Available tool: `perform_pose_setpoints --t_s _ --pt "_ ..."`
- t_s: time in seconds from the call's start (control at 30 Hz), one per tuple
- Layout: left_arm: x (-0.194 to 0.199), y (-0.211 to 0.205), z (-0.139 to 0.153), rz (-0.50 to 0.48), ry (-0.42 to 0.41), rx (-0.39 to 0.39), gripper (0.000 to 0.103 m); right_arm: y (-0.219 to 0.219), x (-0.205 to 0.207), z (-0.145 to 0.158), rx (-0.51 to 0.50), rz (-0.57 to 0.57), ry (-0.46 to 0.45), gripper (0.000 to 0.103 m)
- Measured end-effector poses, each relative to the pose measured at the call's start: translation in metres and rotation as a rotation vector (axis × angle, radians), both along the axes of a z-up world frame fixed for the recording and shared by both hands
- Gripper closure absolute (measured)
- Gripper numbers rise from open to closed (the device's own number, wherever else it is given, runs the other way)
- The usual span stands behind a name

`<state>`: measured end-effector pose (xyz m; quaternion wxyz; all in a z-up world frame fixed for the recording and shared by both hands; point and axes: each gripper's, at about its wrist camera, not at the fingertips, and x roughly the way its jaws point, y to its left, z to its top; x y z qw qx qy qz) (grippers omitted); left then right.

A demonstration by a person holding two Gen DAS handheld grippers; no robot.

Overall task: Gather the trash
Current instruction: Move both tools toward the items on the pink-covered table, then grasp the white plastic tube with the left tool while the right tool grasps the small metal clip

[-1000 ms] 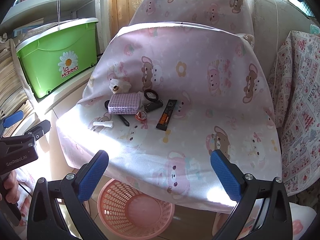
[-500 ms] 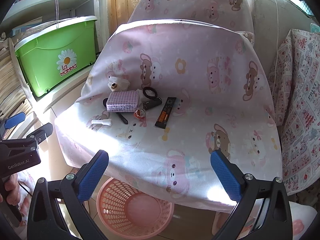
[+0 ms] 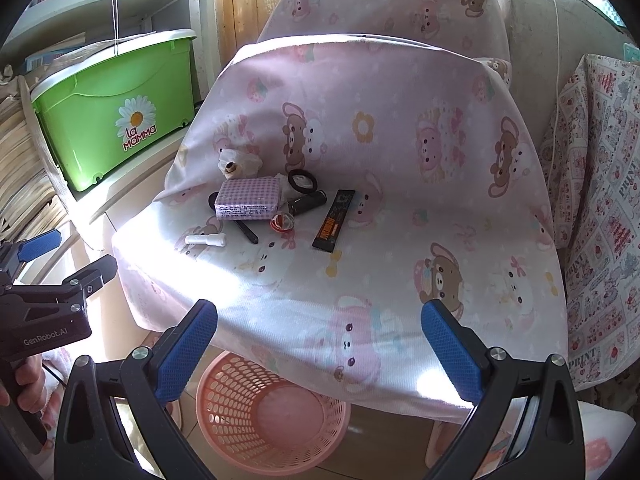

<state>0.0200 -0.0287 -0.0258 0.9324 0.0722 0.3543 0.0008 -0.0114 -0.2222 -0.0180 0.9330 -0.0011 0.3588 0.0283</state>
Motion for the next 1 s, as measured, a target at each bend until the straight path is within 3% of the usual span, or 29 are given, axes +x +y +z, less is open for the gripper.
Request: perform_pose_setpoints --t_s 0.33,0.5,0.73,0.83,0.93,1.0 --pt "0.005 -0.004 -0.009 -0.027 0.034 -0.05 0.001 -0.005 -0.002 0.003 0.014 -0.021 -0.024 0.001" --pt "0.024 -0.012 -0.016 -0.022 0.05 -0.123 0.001 -0.01 0.001 0.002 0.018 -0.04 -0.021 0.012" --pt "0.06 -0.025 -0.023 -0.028 0.069 -0.214 0.01 -0.016 0.029 0.017 0.056 0.019 -0.018 0.041" --pt "0.069 -0.034 -0.029 -0.022 0.08 -0.205 0.013 -0.016 0.05 0.026 0.039 0.055 -0.017 0.051" --pt "0.078 -0.042 -0.036 -0.032 0.106 -0.201 0.017 -0.014 0.073 0.028 -0.017 0.067 -0.019 0.068" --pt "0.084 -0.047 -0.041 -0.028 0.111 -0.186 0.017 -0.013 0.087 0.026 -0.027 0.082 -0.014 0.07"
